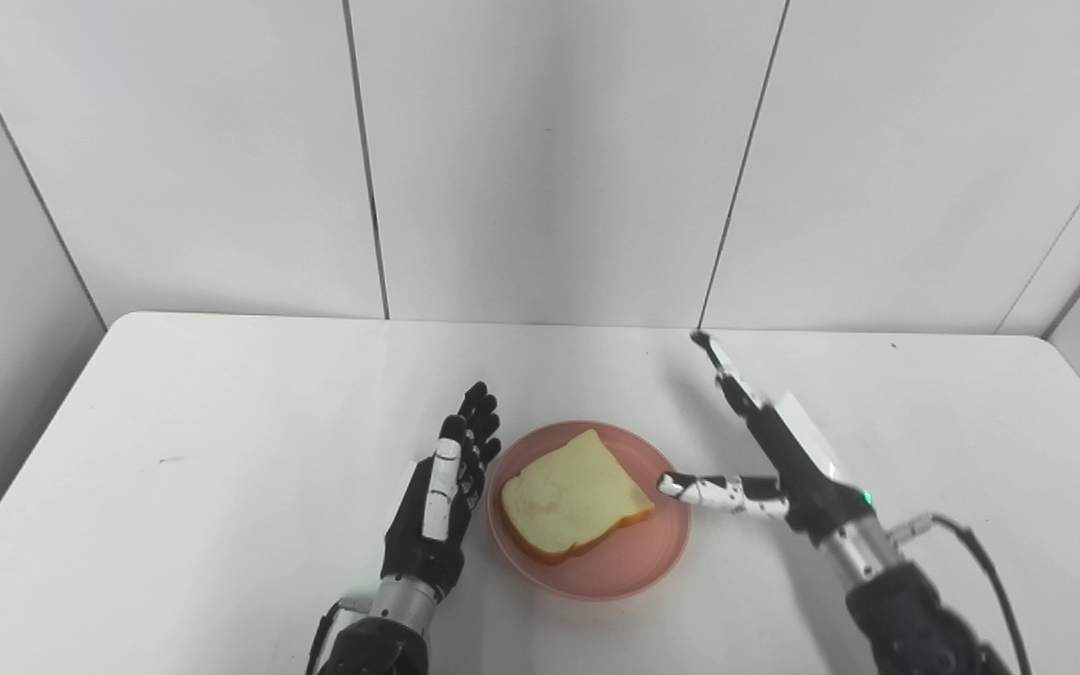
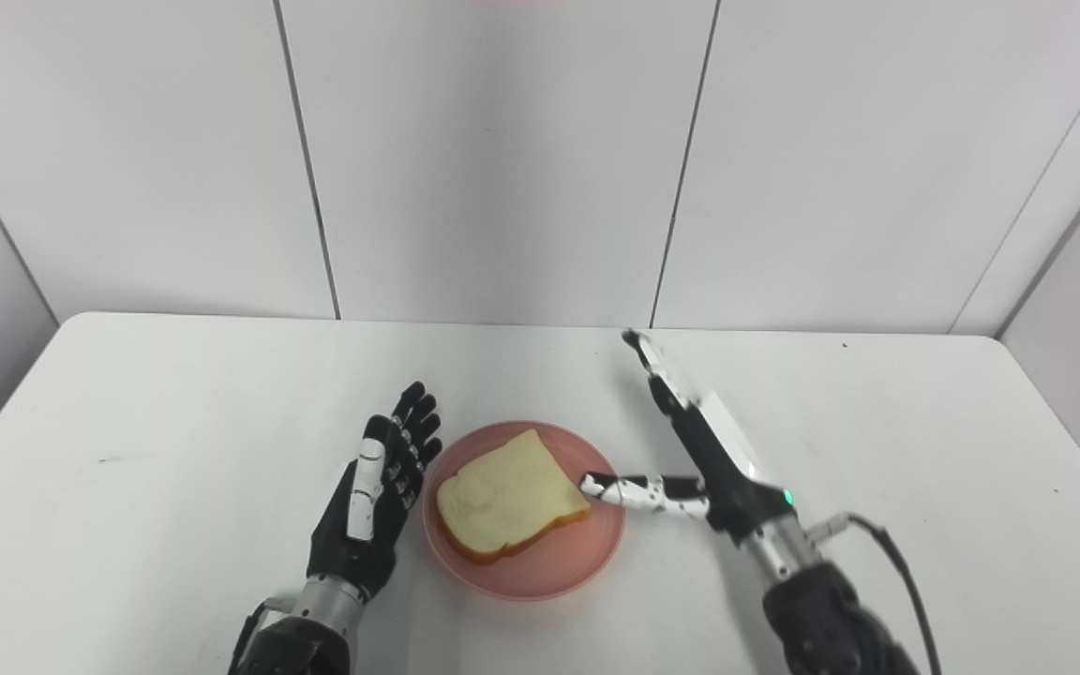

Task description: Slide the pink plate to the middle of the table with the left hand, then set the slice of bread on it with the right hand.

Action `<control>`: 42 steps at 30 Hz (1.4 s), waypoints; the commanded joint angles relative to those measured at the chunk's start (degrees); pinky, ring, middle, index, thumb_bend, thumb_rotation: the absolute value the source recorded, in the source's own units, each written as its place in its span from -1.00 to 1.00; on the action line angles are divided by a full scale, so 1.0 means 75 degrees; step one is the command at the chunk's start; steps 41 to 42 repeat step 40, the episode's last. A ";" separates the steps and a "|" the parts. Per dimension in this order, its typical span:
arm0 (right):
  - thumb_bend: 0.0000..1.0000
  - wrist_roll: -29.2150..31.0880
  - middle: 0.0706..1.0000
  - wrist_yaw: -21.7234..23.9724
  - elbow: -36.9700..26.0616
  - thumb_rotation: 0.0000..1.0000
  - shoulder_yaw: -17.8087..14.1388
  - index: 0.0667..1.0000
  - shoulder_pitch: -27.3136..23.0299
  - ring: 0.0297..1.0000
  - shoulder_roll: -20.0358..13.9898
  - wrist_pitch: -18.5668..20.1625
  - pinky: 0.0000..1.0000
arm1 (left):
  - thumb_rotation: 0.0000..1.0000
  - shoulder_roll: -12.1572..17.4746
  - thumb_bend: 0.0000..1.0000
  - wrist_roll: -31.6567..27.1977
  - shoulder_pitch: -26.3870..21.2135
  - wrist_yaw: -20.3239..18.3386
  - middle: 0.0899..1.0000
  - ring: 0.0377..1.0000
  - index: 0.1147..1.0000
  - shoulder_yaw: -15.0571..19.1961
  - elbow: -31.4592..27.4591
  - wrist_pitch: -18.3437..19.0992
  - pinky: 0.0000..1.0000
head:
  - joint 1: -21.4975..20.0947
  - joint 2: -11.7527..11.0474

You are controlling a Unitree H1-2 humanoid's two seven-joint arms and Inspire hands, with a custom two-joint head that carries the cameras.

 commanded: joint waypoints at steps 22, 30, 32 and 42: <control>0.34 0.2444 1.00 -0.0425 0.0522 0.72 -0.0679 1.00 -0.0127 1.00 0.1611 -0.0010 1.00 | 1.00 0.0113 0.37 0.0227 0.0315 0.0244 1.00 1.00 1.00 0.0015 -0.0634 0.0323 1.00 | -0.0240 -0.0020; 0.26 0.2012 1.00 -0.0834 0.0714 0.78 -0.0715 1.00 -0.0165 1.00 0.1613 -0.0053 1.00 | 1.00 -0.0017 0.35 0.0098 0.0284 0.0310 1.00 1.00 1.00 0.0136 -0.0587 0.0238 1.00 | -0.0185 0.0059; 0.23 0.1985 1.00 -0.0852 0.0774 0.78 -0.0714 1.00 -0.0177 1.00 0.1600 -0.0064 1.00 | 1.00 -0.0022 0.35 0.0071 0.0268 0.0316 1.00 1.00 1.00 0.0132 -0.0547 0.0218 1.00 | -0.0177 0.0065; 0.29 0.2009 1.00 -0.0847 0.0827 0.74 -0.0737 1.00 -0.0192 1.00 0.1566 0.0005 1.00 | 1.00 0.0005 0.37 -0.0010 0.0232 0.0271 1.00 1.00 1.00 0.0114 -0.0465 0.0260 1.00 | -0.0181 0.0081</control>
